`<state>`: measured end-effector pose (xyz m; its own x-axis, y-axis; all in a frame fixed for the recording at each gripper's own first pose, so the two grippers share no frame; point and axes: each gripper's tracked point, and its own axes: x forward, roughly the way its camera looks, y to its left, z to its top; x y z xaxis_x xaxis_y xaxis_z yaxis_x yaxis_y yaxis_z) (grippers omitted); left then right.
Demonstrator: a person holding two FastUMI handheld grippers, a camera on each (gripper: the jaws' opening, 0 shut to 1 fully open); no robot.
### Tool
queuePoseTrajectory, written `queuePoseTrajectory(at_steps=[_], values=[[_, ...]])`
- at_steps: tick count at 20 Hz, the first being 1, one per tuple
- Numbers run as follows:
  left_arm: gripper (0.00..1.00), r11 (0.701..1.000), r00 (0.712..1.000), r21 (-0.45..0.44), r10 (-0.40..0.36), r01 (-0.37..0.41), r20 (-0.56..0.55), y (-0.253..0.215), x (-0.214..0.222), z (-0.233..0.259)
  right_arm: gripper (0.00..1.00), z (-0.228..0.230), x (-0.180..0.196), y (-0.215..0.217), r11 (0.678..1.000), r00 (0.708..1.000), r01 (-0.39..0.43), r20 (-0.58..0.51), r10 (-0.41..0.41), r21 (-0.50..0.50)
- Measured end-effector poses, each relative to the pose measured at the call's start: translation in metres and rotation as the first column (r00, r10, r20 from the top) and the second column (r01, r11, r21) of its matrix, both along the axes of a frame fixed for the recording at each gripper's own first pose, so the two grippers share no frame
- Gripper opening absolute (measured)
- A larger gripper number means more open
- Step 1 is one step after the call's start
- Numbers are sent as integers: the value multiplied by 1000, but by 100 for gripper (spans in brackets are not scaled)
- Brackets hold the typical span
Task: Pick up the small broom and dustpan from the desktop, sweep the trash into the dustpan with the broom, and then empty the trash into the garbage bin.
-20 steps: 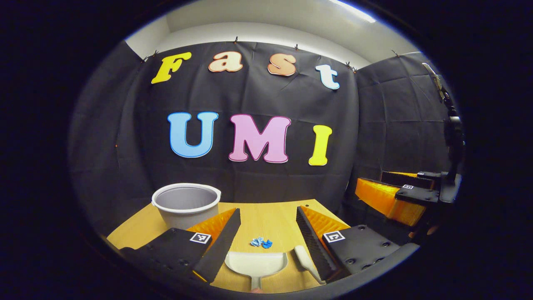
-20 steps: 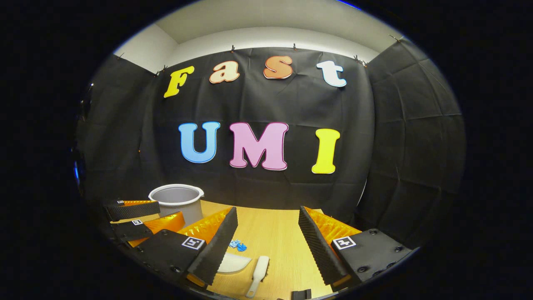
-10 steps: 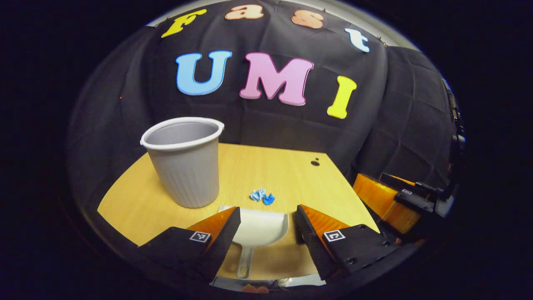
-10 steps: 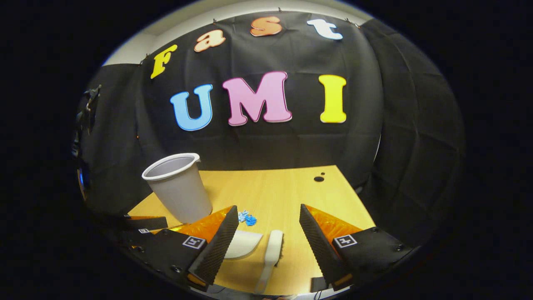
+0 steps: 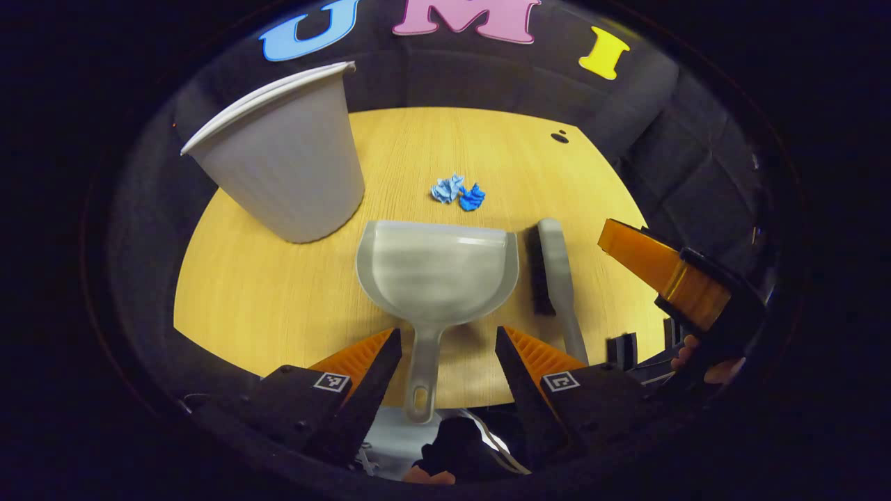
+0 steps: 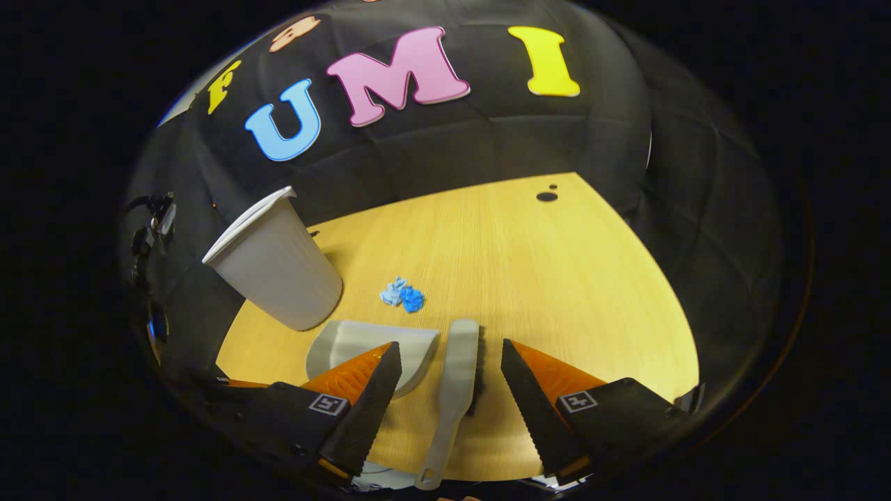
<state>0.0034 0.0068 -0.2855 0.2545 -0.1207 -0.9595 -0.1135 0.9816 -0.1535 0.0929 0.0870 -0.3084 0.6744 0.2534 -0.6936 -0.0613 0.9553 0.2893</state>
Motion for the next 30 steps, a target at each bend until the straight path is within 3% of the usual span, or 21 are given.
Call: queuePoseTrajectory(at_steps=[3, 7, 13, 17, 21, 24, 25, 26, 27, 28, 29, 30], values=[[83, 996, 994, 45, -67, 71, -81, 8, 4, -15, 94, -26, -11, 10, 999, 991, -43, -127, 46, 24], [83, 986, 968, 9, -163, 168, -192, 3, 7, -36, 94, -50, -24, 8, 999, 962, -7, -272, 16, 34], [84, 975, 941, 7, -214, 224, -263, 11, 25, -74, 94, -70, -35, 8, 999, 937, 0, -350, -14, -40], [83, 978, 947, 18, -195, 206, -257, 17, 32, -85, 94, -83, -39, 9, 994, 917, -8, -397, -36, -108], [83, 983, 953, 18, -172, 182, -250, 18, 33, -85, 94, -103, -47, 12, 971, 887, -86, -462, -27, -222], [84, 987, 955, 15, -152, 161, -257, 19, 35, -84, 93, -117, -52, 21, 963, 849, -128, -527, -18, -239], [84, 988, 954, 12, -148, 157, -261, 20, 35, -84, 84, -123, -54, 21, 962, 836, -124, -547, -30, -243], [84, 988, 952, 12, -146, 155, -268, 19, 35, -86, 93, -128, -52, 19, 959, 827, -129, -560, -36, -253], [84, 988, 952, 14, -145, 155, -268, 20, 36, -85, 84, -132, -58, 17, 957, 802, -143, -596, -37, -252], [84, 989, 954, 14, -139, 148, -264, 20, 40, -82, 93, -128, -50, 16, 954, 819, -136, -573, -44, -267], [85, 991, 956, 16, -126, 135, -264, 18, 36, -85, 92, -131, -54, 16, 953, 806, -142, -590, -46, -268], [83, 992, 958, 15, -120, 129, -261, 19, 36, -85, 90, -131, -54, 15, 953, 811, -132, -582, -55, -274]])
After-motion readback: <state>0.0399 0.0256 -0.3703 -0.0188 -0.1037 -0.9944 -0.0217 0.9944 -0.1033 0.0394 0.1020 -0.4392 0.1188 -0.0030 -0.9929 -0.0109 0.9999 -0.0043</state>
